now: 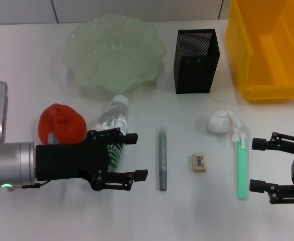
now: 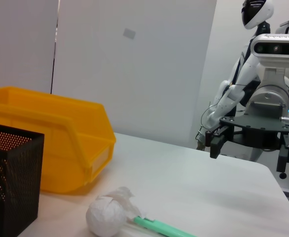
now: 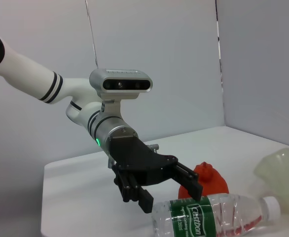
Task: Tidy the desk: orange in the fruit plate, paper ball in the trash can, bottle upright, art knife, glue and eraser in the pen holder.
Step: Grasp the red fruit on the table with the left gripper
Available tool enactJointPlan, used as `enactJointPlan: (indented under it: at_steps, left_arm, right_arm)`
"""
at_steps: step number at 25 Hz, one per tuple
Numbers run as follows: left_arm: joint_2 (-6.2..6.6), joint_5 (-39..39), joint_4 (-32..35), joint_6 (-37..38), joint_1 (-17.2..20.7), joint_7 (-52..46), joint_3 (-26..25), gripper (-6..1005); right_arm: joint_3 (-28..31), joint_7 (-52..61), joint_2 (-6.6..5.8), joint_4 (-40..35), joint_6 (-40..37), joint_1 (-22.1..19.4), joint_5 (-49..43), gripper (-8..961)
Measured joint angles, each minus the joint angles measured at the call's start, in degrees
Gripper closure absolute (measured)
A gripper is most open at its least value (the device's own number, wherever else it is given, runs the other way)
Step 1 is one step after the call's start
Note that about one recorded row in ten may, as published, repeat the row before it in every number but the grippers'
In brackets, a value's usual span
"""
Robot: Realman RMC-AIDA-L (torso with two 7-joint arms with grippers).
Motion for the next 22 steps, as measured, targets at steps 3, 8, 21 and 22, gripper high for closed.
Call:
enactJointPlan:
  at_steps: [3,8,21,22]
  left_arm:
    - [0.01,0.0,0.0,0.0,0.0,0.0,0.0,137]
    - [0.01,0.0,0.0,0.0,0.0,-0.2,-0.1,138]
    - [-0.06,-0.3,4.8,1.2,4.0,1.0,-6.7,137]
    - [-0.07,-0.4,5.2,1.0,5.1,1.7,-10.5,137]
  right_arm:
    - [0.0,0.0,0.0,0.0,0.2,0.1,0.0,120]
    - [-0.2,0.2,-0.01,0.0,0.6,0.1,0.0,120]
    - [-0.2,0.4,-0.01,0.5,1.4,0.1,0.0,121]
    - [-0.1,0.4,-0.01,0.5,1.4,0.0,0.0,121]
